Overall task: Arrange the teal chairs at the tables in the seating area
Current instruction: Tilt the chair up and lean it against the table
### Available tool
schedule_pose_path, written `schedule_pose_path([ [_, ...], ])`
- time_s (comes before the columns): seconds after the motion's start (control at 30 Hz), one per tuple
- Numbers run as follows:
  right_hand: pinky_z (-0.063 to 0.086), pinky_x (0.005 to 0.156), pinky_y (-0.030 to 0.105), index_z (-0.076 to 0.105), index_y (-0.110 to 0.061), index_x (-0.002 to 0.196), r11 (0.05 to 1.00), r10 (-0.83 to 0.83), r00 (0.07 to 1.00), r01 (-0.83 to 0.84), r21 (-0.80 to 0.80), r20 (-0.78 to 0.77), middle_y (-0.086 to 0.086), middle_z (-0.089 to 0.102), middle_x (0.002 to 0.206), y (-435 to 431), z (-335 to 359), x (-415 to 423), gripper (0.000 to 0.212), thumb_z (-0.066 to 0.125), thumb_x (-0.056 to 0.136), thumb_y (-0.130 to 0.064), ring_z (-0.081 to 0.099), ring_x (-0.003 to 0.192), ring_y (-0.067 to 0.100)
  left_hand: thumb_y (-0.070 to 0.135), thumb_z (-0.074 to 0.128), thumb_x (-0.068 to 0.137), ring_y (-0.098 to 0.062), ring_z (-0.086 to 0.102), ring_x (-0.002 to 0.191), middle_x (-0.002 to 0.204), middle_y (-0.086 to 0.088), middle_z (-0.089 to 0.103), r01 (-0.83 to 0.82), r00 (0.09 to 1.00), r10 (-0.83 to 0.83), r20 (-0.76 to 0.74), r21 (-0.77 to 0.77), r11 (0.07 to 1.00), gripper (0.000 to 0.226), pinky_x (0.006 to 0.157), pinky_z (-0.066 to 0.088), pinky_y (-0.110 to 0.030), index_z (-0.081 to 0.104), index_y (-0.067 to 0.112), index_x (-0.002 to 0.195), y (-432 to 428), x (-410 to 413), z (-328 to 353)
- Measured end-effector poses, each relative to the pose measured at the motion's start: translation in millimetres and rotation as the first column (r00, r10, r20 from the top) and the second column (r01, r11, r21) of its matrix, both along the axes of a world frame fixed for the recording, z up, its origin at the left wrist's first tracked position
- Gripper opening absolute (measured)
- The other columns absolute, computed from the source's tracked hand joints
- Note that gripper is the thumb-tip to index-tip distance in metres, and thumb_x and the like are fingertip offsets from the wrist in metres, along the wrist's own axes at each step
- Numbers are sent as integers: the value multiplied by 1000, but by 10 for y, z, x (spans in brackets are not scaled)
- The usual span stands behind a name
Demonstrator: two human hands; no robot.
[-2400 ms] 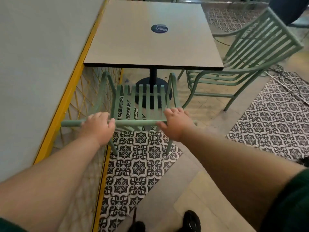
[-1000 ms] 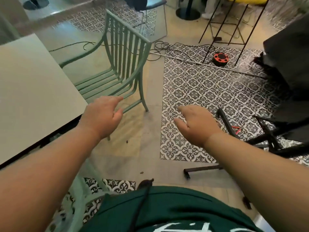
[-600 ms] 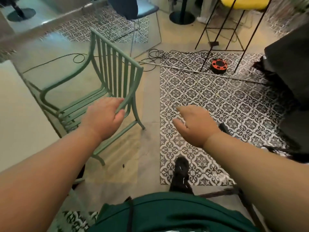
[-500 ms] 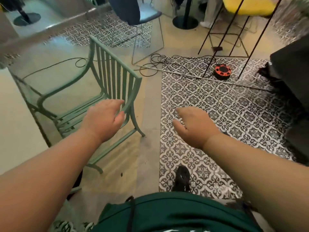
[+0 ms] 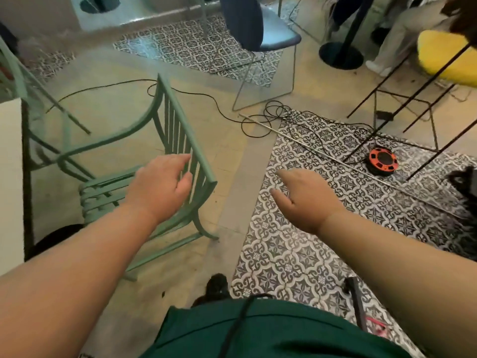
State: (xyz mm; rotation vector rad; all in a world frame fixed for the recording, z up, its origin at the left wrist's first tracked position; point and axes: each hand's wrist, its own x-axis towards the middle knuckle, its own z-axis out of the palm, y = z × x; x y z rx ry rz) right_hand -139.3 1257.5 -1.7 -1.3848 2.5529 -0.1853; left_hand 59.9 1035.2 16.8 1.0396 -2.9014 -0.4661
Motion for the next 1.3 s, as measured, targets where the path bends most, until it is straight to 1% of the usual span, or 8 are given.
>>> schedule_pose_path([
  [0.2, 44, 103, 45, 50, -11, 147, 999, 24, 1000, -25, -22, -9, 11, 66, 128, -689, 5, -518, 61, 42, 100, -49, 57, 120, 30, 31, 48, 102, -28, 53, 131, 143, -5, 60, -45, 998, 46, -38, 13, 999, 49, 106, 45, -54, 48, 21, 150, -583, -415, -1],
  [0.3, 45, 104, 47, 50, -12, 147, 998, 42, 999, -42, -41, 10, 11, 66, 130, -1016, 62, -718, 67, 35, 96, -53, 57, 121, 32, 37, 43, 100, -28, 53, 131, 143, -4, 60, -85, 994, 86, -63, 21, 996, 52, 104, 46, -55, 48, 23, 150, -846, -570, 38],
  [0.47, 46, 101, 45, 50, -15, 147, 991, 122, 992, -121, -61, 22, 7, 65, 125, -1536, 161, -1220, 64, 37, 97, -52, 57, 117, 29, 35, 47, 100, -32, 58, 124, 132, -8, 66, -188, 981, 189, -36, 16, 982, 50, 100, 50, -54, 52, 20, 147, -1198, -842, 85],
  [0.6, 46, 102, 45, 48, -17, 148, 965, 256, 967, -255, -59, 10, 6, 64, 130, -1972, 140, -1683, 67, 31, 96, -56, 57, 119, 28, 36, 46, 99, -28, 55, 130, 140, -6, 63, -316, 947, 317, -54, 14, 949, 52, 105, 47, -54, 52, 21, 148, -1365, -1059, 58],
  [0.8, 41, 103, 41, 47, -18, 149, 876, 480, 877, -479, -56, 8, 7, 62, 133, -2586, 212, -2509, 57, 41, 102, -49, 54, 123, 28, 34, 48, 99, -31, 54, 130, 141, -7, 62, -557, 830, 556, -45, -13, 830, 50, 103, 46, -52, 52, 21, 147, -1236, -1527, -8],
  [0.93, 35, 111, 43, 42, -18, 153, 784, 621, 784, -621, -19, -7, 6, 56, 145, -3014, 267, -2819, 58, 40, 103, -48, 48, 135, 28, 33, 48, 102, -28, 46, 139, 150, -5, 55, -695, 718, 694, -42, 6, 719, 49, 110, 40, -51, 48, 21, 150, -1070, -1690, -14],
  [1.17, 37, 114, 43, 40, -21, 154, 578, 816, 577, -816, -16, 19, 5, 53, 149, -3696, 268, -2495, 61, 34, 102, -52, 47, 138, 26, 45, 34, 96, -27, 46, 140, 149, -4, 55, -869, 495, 868, -26, -14, 495, 61, 108, 42, -48, 48, 21, 151, -867, -1337, 22],
  [1.3, 35, 116, 42, 39, -20, 155, 512, 859, 511, -858, -42, 45, 6, 52, 150, -3996, 239, -2217, 58, 37, 104, -48, 44, 140, 26, 42, 38, 99, -27, 46, 140, 149, -4, 56, -901, 433, 901, -25, -32, 432, 57, 109, 42, -50, 48, 19, 150, -963, -1169, 13],
])
